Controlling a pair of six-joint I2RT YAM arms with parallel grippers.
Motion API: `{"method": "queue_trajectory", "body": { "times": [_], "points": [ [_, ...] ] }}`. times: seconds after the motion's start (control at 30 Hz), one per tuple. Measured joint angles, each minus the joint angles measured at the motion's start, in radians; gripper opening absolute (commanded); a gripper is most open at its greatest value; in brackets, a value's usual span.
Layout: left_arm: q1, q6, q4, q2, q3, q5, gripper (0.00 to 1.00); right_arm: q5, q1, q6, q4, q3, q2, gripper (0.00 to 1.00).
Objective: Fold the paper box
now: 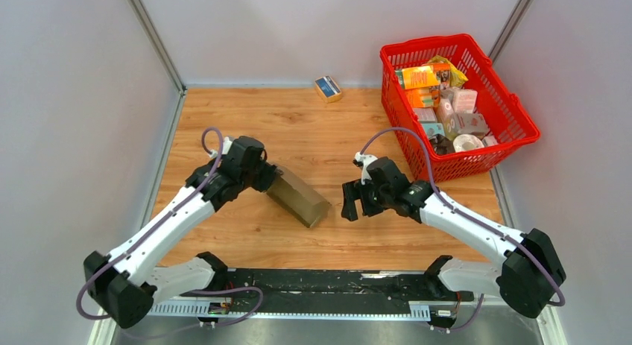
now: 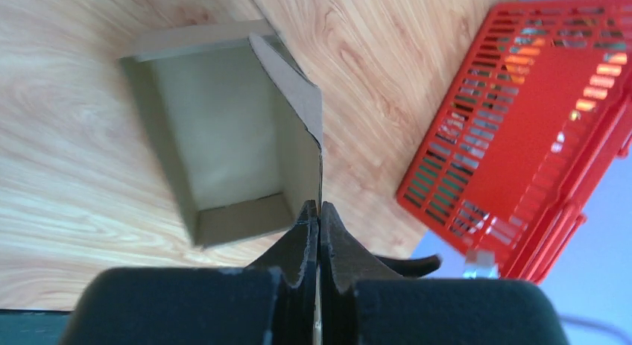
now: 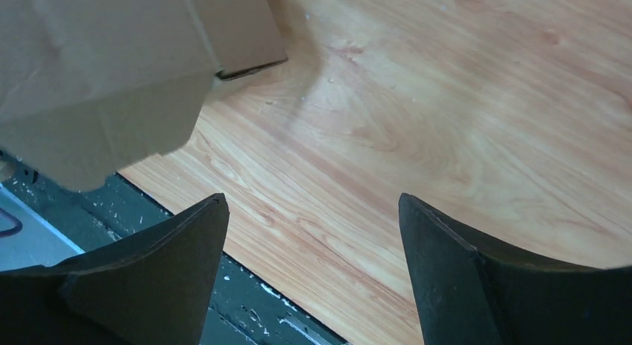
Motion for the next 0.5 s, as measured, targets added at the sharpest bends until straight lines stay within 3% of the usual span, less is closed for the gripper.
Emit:
{"method": "queue_trajectory", "body": {
  "times": [0.07, 0.1, 0.17, 0.27, 0.37, 0.5],
  "points": [
    [0.0, -0.096, 0.002, 0.071, 0.01, -0.001, 0.22, -0.026, 0.016, 0.01, 0.052, -0.049, -0.012, 0.88],
    [0.0, -0.122, 0.001, 0.105, 0.027, -0.003, 0.46, -0.035, 0.016, 0.016, 0.071, -0.06, -0.012, 0.88],
    [0.0, -0.163, 0.005, 0.157, 0.063, -0.013, 0.73, -0.046, 0.016, 0.027, 0.107, -0.071, -0.01, 0.88],
    [0.0, -0.168, 0.037, 0.166, 0.074, -0.02, 0.75, -0.055, 0.016, 0.047, 0.15, -0.073, -0.01, 0.88],
    [0.0, -0.075, 0.041, 0.138, 0.09, -0.027, 0.75, -0.074, 0.016, 0.072, 0.199, -0.09, -0.012, 0.88],
    [0.0, 0.166, 0.029, -0.003, 0.104, -0.058, 0.6, -0.114, 0.018, 0.098, 0.243, -0.158, -0.04, 0.89]
  ]
}}
